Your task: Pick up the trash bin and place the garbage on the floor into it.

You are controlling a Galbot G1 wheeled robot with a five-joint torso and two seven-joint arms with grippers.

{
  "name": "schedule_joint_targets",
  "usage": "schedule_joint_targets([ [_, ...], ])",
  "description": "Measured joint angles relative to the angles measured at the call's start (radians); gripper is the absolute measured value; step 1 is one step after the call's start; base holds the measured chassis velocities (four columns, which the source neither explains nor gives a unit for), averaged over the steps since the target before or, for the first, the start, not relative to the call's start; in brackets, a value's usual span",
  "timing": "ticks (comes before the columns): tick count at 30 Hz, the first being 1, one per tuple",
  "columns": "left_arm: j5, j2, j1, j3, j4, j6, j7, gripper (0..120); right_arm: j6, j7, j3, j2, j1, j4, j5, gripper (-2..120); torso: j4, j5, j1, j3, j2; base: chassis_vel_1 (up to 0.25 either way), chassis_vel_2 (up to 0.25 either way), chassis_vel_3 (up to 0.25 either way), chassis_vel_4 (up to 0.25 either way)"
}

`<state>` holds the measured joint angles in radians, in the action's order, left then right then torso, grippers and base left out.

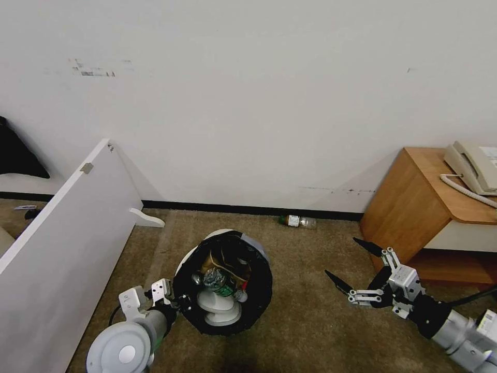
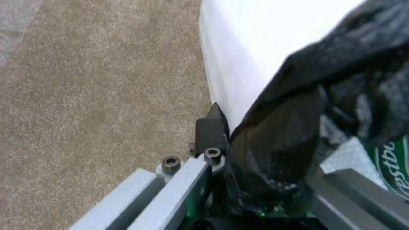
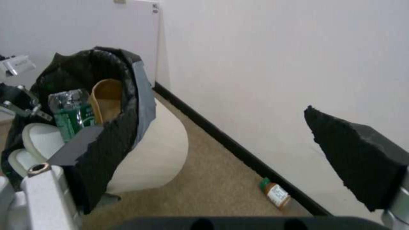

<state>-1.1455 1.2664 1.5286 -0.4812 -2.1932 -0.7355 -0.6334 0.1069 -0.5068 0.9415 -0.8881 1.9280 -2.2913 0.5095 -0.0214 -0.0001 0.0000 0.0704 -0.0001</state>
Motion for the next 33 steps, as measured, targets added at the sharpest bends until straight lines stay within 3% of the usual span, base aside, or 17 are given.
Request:
schedule_joint_targets([
  [16, 0.005, 0.005, -0.010, 0.003, 0.016, 0.000, 0.003, 0, -0.014, -0.018, 0.000, 0.000, -0.016, 0.012, 0.024, 100, -0.0001, 0.0001, 0.000, 0.000, 0.000, -0.020, 0.019, 0.021, -0.018],
  [33, 0.010, 0.010, -0.012, 0.000, 0.020, 0.000, 0.004, 0, -0.016, -0.013, -0.005, 0.008, -0.023, 0.016, 0.029, 100, 0.0004, 0.0001, 0.000, 0.001, 0.000, -0.188, 0.188, 0.188, -0.179],
])
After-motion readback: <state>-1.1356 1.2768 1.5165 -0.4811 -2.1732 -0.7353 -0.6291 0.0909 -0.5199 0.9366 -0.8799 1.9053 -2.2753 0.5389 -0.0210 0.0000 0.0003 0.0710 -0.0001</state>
